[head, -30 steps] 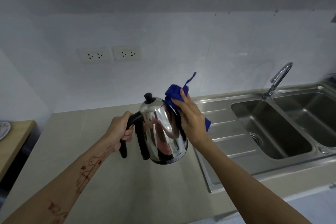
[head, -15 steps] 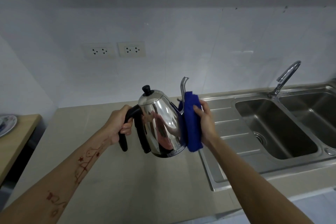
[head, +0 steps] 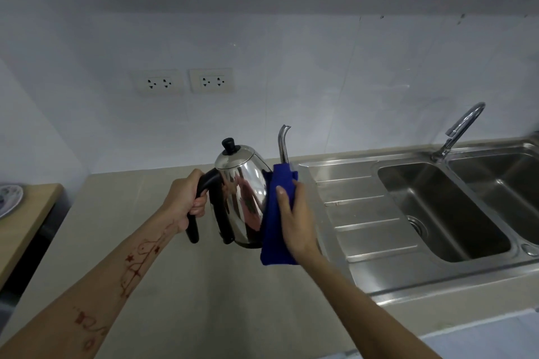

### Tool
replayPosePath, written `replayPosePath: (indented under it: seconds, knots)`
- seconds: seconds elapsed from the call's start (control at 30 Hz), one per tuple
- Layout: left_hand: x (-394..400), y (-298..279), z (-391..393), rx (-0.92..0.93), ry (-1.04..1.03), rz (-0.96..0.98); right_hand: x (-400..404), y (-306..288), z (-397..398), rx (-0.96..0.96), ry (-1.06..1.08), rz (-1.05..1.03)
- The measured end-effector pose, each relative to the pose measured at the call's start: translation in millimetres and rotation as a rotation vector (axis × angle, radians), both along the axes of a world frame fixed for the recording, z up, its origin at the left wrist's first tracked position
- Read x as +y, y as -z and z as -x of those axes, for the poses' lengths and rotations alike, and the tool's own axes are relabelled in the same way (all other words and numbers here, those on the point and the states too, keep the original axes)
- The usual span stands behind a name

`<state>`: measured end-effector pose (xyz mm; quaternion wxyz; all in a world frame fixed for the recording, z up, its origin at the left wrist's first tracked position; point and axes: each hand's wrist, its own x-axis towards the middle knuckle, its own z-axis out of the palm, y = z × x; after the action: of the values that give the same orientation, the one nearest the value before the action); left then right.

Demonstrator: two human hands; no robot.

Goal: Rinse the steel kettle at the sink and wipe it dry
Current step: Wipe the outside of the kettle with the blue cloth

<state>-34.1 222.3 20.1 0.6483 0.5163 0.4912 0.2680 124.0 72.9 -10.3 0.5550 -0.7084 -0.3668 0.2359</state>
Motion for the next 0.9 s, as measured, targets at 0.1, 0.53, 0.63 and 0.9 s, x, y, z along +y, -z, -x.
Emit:
replayPosePath:
  seconds: [0.1, 0.53, 0.63, 0.9]
  knots:
    - [1.2, -0.2, 0.1, 0.011, 0.034, 0.007, 3.1, -2.7, 13.2, -0.261, -0.049, -0.077]
    - [-15.5, 5.4, -19.4, 0.033, 0.114, 0.015, 26.8, -30.6, 11.8, -0.502, 0.011, -0.072]
    - [-18.6, 6.4, -20.5, 0.025, 0.060, 0.000, 43.0, -64.7, -19.9, -0.287, -0.044, 0.124]
    - [-25.9, 4.6, -25.5, -0.006, 0.029, -0.021, 49.2, -59.9, -6.0, -0.435, 0.021, 0.132]
